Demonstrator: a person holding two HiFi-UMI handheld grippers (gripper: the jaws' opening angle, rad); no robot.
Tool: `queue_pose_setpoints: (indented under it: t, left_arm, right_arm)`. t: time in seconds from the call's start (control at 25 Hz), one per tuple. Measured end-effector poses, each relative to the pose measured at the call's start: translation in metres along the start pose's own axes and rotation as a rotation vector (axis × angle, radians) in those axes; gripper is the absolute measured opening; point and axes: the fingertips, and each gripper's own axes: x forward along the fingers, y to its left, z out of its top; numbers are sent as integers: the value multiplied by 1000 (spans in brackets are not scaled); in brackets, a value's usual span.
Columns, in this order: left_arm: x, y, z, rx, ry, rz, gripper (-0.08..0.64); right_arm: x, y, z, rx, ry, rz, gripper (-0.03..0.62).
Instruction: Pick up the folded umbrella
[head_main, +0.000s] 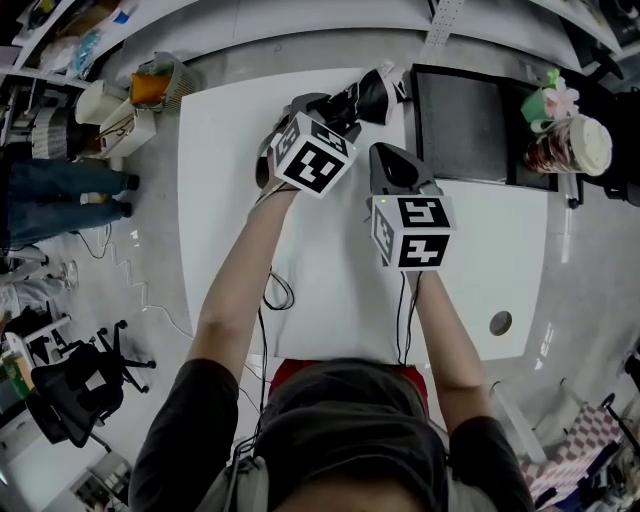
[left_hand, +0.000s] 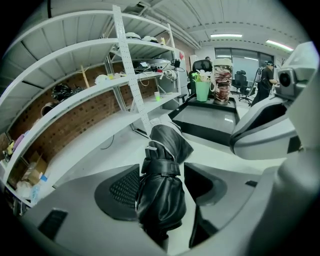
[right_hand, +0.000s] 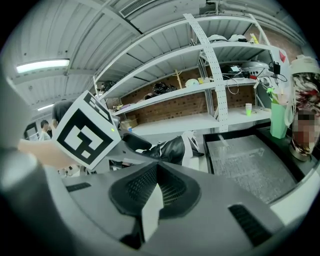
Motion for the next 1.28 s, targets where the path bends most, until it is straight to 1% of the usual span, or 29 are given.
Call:
queue_pose_setpoints:
  t: [0.16, 0.32, 0.56, 0.84, 1.28]
  left_arm:
    - [8, 2, 0, 12, 11, -7, 279]
    - [16, 3, 1, 16, 25, -32, 279]
    - [27, 2, 1, 45, 58, -64, 279]
    - [38, 2, -1, 66, 90, -70, 278]
    - [41, -1, 0, 61, 86, -133, 255]
  right_arm:
    - [7, -4, -4, 10, 10, 2, 18]
    - [13, -5, -6, 14, 19, 6, 18]
    - [20, -9, -9, 21, 31, 9, 18]
    - [25, -11, -13, 24, 40, 14, 18]
    - [28, -10, -14, 16, 46, 20, 18]
